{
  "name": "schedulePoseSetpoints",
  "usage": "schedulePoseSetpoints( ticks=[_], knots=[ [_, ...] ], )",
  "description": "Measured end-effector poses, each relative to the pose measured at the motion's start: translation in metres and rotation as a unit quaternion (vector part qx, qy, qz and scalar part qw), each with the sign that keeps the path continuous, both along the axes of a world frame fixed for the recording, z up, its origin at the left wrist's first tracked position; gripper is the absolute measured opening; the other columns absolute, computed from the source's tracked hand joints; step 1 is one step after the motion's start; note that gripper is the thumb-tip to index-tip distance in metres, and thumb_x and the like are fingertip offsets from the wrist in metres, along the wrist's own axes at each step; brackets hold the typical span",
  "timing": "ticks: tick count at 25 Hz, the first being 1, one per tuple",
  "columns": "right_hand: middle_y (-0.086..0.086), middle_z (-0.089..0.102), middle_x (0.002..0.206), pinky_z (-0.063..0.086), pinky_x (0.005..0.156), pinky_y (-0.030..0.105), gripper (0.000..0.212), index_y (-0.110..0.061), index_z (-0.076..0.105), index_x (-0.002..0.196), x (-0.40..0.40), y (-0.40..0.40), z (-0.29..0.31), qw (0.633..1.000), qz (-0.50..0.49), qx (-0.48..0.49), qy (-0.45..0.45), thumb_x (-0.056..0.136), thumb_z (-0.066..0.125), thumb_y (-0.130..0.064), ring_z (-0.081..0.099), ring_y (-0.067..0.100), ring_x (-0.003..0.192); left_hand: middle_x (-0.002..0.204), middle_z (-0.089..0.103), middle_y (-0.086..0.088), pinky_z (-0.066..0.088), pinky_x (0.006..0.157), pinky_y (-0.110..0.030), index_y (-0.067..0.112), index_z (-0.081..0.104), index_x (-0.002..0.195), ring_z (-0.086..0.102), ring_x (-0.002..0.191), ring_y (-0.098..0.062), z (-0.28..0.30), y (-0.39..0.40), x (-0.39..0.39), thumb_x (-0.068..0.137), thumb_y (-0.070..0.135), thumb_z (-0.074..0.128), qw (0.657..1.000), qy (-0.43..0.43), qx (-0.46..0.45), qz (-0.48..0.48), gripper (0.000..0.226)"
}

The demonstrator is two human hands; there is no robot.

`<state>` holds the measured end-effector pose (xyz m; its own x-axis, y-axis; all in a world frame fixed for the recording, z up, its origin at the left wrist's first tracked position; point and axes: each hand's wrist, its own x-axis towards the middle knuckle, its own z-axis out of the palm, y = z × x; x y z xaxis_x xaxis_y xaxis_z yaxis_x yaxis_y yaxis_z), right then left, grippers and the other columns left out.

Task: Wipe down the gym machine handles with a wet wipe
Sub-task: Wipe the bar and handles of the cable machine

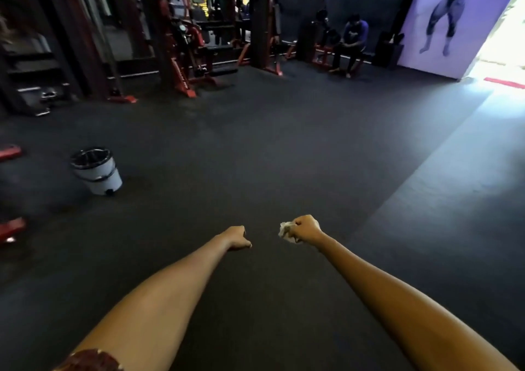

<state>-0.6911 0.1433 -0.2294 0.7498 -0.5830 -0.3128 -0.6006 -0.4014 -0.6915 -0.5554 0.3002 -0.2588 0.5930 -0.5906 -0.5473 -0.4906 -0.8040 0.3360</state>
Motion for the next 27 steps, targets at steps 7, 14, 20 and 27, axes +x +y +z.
schedulePoseSetpoints(
  ticks=[7, 14, 20, 27],
  knots=[
    [-0.004, 0.056, 0.056, 0.043, 0.044, 0.013, 0.025, -0.017, 0.059, 0.059, 0.171, -0.001, -0.032, 0.992, 0.125, -0.003, 0.016, 0.082, 0.059, -0.009, 0.051, 0.003, 0.049, 0.135, 0.048, -0.011, 0.041, 0.095, -0.032, 0.009, 0.046, 0.130, 0.049, 0.120, -0.025, -0.025, 0.013, 0.124, 0.089, 0.033, 0.060, 0.997, 0.000, 0.017, 0.080, 0.049],
    [-0.004, 0.047, 0.053, 0.038, 0.048, 0.017, 0.035, -0.018, 0.046, 0.049, 0.368, -0.034, -0.037, 0.972, 0.229, -0.040, 0.031, 0.081, 0.052, -0.003, 0.045, 0.004, 0.051, 0.138, 0.044, -0.009, 0.041, 0.097, -0.033, 0.009, 0.041, 0.135, 0.047, 0.123, -0.026, -0.016, -0.007, 0.281, 0.091, 0.031, 0.057, 0.990, -0.010, 0.024, 0.136, 0.052],
    [-0.002, 0.048, 0.051, 0.038, 0.048, 0.021, 0.038, -0.017, 0.045, 0.047, 0.546, -0.027, -0.025, 0.939, 0.336, -0.072, 0.011, 0.082, 0.054, -0.005, 0.046, 0.005, 0.050, 0.137, 0.045, -0.013, 0.041, 0.095, -0.034, 0.007, 0.041, 0.134, 0.048, 0.121, -0.028, -0.010, 0.015, 0.417, 0.089, 0.029, 0.058, 0.964, -0.005, -0.006, 0.267, 0.054],
    [0.006, 0.052, 0.064, 0.037, 0.046, 0.022, 0.028, -0.013, 0.046, 0.053, 0.764, 0.001, -0.050, 0.895, 0.432, -0.110, 0.016, 0.077, 0.059, -0.006, 0.050, 0.015, 0.058, 0.140, 0.042, -0.012, 0.040, 0.096, -0.033, 0.007, 0.037, 0.138, 0.046, 0.124, -0.028, -0.038, 0.037, 0.610, 0.090, 0.029, 0.058, 0.948, -0.006, 0.004, 0.317, 0.057]
  ],
)
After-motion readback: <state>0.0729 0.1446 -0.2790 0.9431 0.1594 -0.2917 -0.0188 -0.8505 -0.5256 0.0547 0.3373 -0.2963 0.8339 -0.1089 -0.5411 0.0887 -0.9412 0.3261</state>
